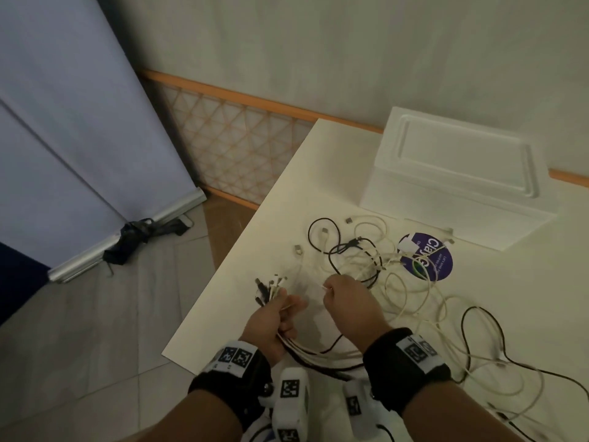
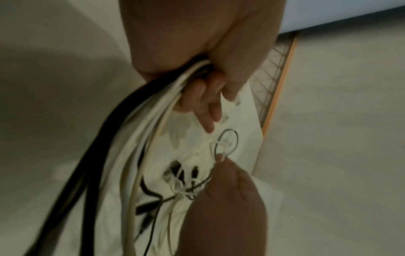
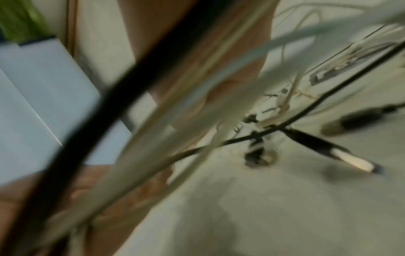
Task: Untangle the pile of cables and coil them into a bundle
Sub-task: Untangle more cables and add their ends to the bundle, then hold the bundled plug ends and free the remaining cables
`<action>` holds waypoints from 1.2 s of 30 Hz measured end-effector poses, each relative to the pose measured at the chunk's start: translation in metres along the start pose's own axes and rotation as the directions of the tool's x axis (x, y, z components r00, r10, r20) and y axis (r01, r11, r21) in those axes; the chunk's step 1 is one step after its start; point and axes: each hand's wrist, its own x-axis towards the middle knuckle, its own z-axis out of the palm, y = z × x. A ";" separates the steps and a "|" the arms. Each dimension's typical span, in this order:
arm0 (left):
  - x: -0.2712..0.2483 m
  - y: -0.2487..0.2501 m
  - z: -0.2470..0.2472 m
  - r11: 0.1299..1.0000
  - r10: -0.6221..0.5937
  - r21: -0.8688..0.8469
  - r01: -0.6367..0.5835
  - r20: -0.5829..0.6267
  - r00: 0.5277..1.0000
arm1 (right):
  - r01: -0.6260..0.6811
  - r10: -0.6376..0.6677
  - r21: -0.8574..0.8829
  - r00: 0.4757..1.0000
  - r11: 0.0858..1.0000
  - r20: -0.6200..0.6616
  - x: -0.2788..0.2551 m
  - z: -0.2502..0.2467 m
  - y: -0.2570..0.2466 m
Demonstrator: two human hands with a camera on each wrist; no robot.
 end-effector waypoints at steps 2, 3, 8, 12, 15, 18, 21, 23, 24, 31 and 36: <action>-0.006 0.007 0.017 1.000 0.010 -0.012 -0.009 0.107 0.994 | 0.145 -0.142 0.055 0.988 0.988 -0.054 -0.008 -0.018 -0.007; -0.007 0.012 0.025 0.999 0.029 -0.038 -0.023 0.146 0.989 | 0.234 -0.233 0.040 0.972 0.971 -0.031 -0.014 -0.027 -0.010; 0.002 0.042 0.052 0.978 0.162 -0.154 -0.137 0.165 0.973 | 0.080 -0.079 0.077 0.997 0.994 -0.009 -0.052 -0.077 0.023; 0.021 0.055 0.047 0.982 0.163 -0.106 -0.155 0.066 0.984 | -0.144 0.177 0.136 0.945 0.980 -0.276 -0.086 -0.136 0.074; 0.032 0.052 0.044 0.989 0.145 0.002 -0.145 0.029 0.989 | -0.240 0.298 0.191 0.871 0.952 -0.391 -0.103 -0.162 0.102; 0.034 0.044 0.048 0.983 0.063 0.168 -0.071 0.051 0.997 | -0.275 0.399 0.295 0.726 0.915 -0.560 -0.111 -0.179 0.117; 0.031 0.038 0.055 0.945 0.045 0.319 -0.074 0.098 0.994 | -0.163 0.496 0.500 0.566 0.851 -0.659 -0.113 -0.190 0.123; 0.028 0.037 0.058 0.912 0.066 0.397 -0.101 0.100 0.993 | 0.005 0.537 0.622 0.498 0.783 -0.681 -0.111 -0.193 0.118; 0.028 0.037 0.059 0.897 0.074 0.429 -0.106 0.092 0.993 | 0.083 0.561 0.672 0.480 0.736 -0.674 -0.109 -0.195 0.114; 0.028 0.034 0.058 0.850 0.125 0.514 -0.116 0.018 0.992 | 0.161 0.458 0.876 0.801 0.455 -0.385 -0.077 -0.178 0.066; 0.026 0.033 0.063 0.855 0.196 0.488 -0.175 0.009 0.981 | -0.150 0.255 0.932 0.965 0.329 0.065 -0.050 -0.139 0.025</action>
